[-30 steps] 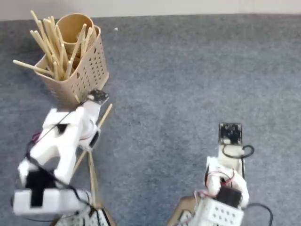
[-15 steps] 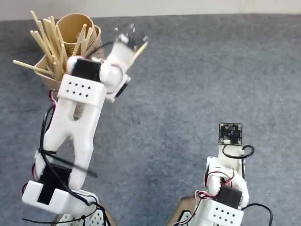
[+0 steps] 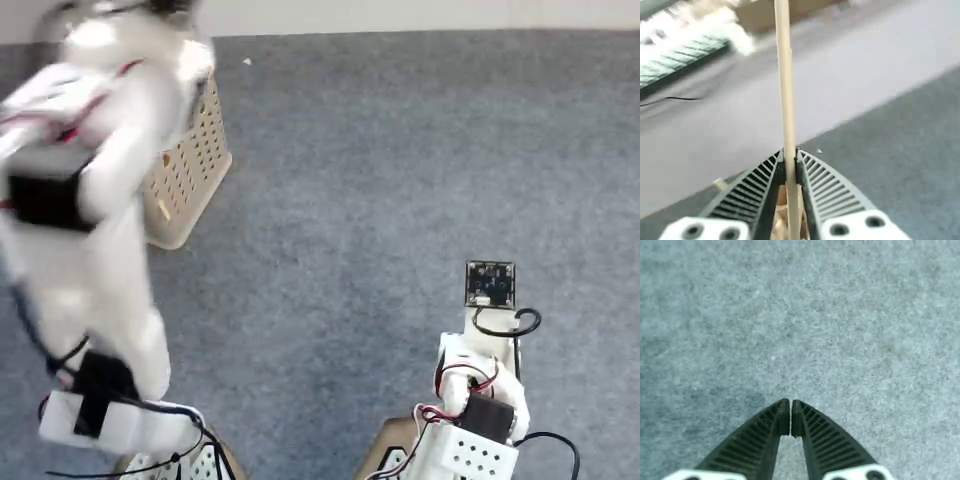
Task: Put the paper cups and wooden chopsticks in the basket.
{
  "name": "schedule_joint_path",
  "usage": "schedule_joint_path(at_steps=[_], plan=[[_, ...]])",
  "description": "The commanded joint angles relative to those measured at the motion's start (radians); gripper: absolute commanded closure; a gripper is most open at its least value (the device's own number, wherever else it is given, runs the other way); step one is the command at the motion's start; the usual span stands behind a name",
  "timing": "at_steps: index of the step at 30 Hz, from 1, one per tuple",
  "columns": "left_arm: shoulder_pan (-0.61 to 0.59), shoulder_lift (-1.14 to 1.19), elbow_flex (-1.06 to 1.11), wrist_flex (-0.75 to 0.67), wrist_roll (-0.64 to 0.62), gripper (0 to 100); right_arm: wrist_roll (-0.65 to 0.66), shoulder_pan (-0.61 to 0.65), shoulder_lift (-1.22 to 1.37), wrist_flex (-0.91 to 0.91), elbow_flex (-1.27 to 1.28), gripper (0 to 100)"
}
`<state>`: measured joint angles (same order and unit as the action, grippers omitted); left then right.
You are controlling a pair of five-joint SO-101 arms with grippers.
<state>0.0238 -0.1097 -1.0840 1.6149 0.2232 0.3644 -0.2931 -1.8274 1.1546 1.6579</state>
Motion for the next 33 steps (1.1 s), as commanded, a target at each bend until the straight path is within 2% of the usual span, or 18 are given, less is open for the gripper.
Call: schedule_joint_path(at_steps=[1, 4, 5, 10, 16, 21, 26, 29, 33], plan=[[-0.081, -0.107, -0.130, 0.195, -0.063, 100, 0.015, 0.010, -0.007, -0.018, 0.073, 97.1], [-0.277, -0.252, 0.048, 0.181, -0.086, 100, 0.015, 0.010, -0.007, -0.018, 0.073, 97.1], [-0.305, -0.309, 0.145, 0.181, -0.087, 100, 0.015, 0.010, -0.007, -0.018, 0.073, 97.1], [-0.311, -0.654, 0.656, 0.164, -0.012, 100, 0.015, 0.010, -0.007, -0.018, 0.073, 97.1], [-0.314, -0.906, 1.150, -0.101, -0.011, 100, 0.015, 0.010, -0.007, -0.018, 0.073, 97.1], [-0.312, -0.906, 1.297, -0.433, -0.020, 100, 0.015, 0.030, -0.007, -0.016, 0.073, 97.1], [-0.311, -0.892, 1.366, -0.804, -0.097, 100, 0.015, 0.042, -0.007, -0.015, 0.073, 97.1], [-0.309, -0.897, 1.368, -0.922, -0.097, 100, 0.015, 0.044, -0.007, -0.015, 0.073, 97.1], [-0.268, -0.891, 1.369, -0.999, -0.095, 100, 0.015, 0.045, -0.007, -0.016, 0.073, 97.1]])
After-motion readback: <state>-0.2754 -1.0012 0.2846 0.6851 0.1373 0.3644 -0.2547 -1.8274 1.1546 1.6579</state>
